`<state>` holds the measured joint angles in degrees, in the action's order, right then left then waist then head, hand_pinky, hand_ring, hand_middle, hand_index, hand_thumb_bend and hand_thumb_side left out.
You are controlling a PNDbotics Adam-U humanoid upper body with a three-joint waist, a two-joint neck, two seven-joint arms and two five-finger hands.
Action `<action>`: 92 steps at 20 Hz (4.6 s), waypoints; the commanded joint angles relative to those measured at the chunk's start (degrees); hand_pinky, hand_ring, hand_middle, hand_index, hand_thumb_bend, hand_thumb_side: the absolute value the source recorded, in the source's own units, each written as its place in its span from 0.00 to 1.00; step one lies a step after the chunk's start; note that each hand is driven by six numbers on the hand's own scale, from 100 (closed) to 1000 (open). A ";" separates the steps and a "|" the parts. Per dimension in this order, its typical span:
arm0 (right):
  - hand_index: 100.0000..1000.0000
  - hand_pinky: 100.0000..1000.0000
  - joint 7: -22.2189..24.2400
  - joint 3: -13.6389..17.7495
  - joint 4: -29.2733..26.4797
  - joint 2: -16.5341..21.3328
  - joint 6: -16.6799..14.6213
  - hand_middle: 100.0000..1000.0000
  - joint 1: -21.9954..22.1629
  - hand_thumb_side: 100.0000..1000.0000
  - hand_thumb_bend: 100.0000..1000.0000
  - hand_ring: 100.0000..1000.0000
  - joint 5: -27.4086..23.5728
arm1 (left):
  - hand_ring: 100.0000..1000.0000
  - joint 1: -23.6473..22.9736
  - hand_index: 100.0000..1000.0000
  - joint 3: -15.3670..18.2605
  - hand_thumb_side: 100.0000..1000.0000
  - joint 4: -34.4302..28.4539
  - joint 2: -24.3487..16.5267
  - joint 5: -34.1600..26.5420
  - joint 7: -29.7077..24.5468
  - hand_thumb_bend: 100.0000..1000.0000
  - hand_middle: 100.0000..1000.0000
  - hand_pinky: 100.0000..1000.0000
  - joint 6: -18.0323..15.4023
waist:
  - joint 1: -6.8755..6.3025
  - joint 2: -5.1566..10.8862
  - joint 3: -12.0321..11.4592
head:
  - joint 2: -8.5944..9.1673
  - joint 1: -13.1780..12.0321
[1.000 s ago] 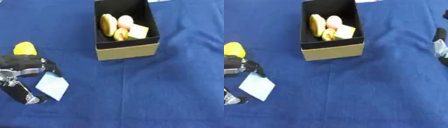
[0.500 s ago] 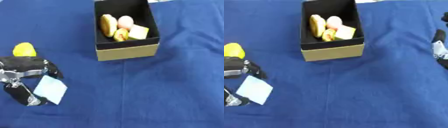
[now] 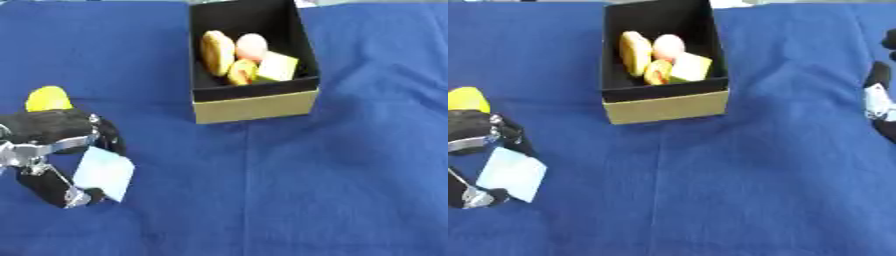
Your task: Pick up objects on the table and place them in the box.
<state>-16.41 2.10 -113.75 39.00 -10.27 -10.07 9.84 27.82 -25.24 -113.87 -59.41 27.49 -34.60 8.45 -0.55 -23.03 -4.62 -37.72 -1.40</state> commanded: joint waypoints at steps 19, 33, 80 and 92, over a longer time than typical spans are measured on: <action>0.73 0.70 -0.03 0.74 -0.84 1.32 -0.02 0.63 0.18 0.10 0.00 0.73 -0.57 | 0.57 4.40 0.71 6.67 0.00 -0.72 -1.87 -6.20 4.08 0.00 0.48 0.71 -3.40 | -1.65 2.17 0.56 | -0.17 0.63; 0.73 0.70 1.43 0.06 -0.84 2.74 -0.78 0.63 -2.12 0.10 0.00 0.73 -1.50 | 0.56 22.41 0.71 10.76 0.00 12.29 6.92 -12.26 0.77 0.00 0.47 0.72 -3.04 | -5.08 1.78 6.08 | 0.54 -2.69; 0.73 0.70 1.47 1.10 -0.84 0.44 -0.92 0.63 -0.86 0.10 0.00 0.72 -2.60 | 0.72 12.05 0.83 14.32 0.16 29.49 2.70 -8.32 9.94 0.34 0.68 0.81 -8.88 | -2.47 3.46 2.35 | -1.36 -1.10; 0.73 0.70 1.04 1.26 -0.84 -0.48 -0.78 0.63 -0.68 0.10 0.00 0.72 -2.52 | 0.77 5.92 0.86 15.67 0.23 34.87 0.22 -2.15 6.44 0.56 0.73 0.83 -5.49 | -1.46 3.23 2.75 | -0.58 -1.57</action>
<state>-15.14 2.54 -113.75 37.87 -11.02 -10.52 7.37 32.97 -10.67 -79.43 -56.53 24.47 -27.95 2.52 -2.01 -20.86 -1.86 -38.78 -2.72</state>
